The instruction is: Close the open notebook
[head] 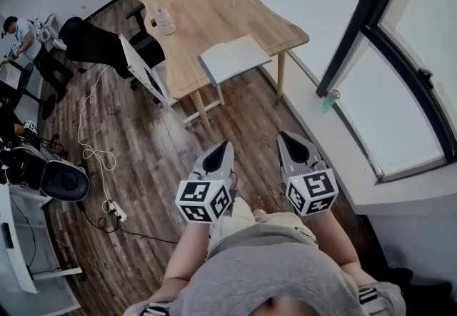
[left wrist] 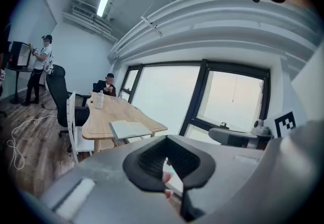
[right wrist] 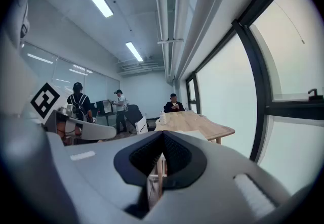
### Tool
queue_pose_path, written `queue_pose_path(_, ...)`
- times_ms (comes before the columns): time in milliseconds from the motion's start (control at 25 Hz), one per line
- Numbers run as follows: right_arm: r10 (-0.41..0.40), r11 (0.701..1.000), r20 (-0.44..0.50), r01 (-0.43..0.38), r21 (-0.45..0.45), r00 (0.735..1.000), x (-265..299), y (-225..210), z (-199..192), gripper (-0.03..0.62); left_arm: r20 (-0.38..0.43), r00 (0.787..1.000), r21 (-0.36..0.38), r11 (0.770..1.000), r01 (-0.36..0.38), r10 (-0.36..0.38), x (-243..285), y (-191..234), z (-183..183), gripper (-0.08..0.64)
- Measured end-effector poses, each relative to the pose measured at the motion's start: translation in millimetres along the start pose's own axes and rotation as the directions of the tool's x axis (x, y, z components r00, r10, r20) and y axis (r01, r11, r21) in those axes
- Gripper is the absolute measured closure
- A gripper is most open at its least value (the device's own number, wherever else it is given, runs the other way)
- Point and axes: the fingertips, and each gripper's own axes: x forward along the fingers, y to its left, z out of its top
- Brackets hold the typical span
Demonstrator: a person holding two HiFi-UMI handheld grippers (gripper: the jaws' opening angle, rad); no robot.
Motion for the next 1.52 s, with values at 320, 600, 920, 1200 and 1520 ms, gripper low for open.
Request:
queue_pose_path(320, 0.010, 1.000, 0.002, -0.010, -0.014, 1.000, -10, 9, 1, 0.594, 0.008, 1.000, 0.000, 1.000, -0.005, 0.005, -8, -2, 1, 0.558)
queue_pose_path(600, 0.036, 0.999, 0.002, -0.036, -0.027, 0.999, -12, 14, 2, 0.594, 0.017, 0.999, -0.003, 1.000, -0.028, 0.028, -12, 0, 2, 0.558)
queue_pose_path(920, 0.081, 0.997, 0.007, -0.081, 0.017, 0.997, -21, 13, -2, 0.591, 0.030, 0.998, -0.005, 0.999, -0.050, 0.050, -17, -8, -4, 0.558)
queue_pose_path(1200, 0.082, 0.996, -0.008, -0.082, 0.024, 0.997, -30, 11, -14, 0.591, 0.033, 0.998, -0.014, 0.999, -0.051, 0.051, -16, -17, -9, 0.558)
queue_pose_path(1520, 0.061, 0.998, -0.011, -0.060, 0.026, 0.998, -29, 7, -16, 0.591, 0.039, 0.999, -0.028, 0.999, -0.035, 0.036, -6, -20, -6, 0.560)
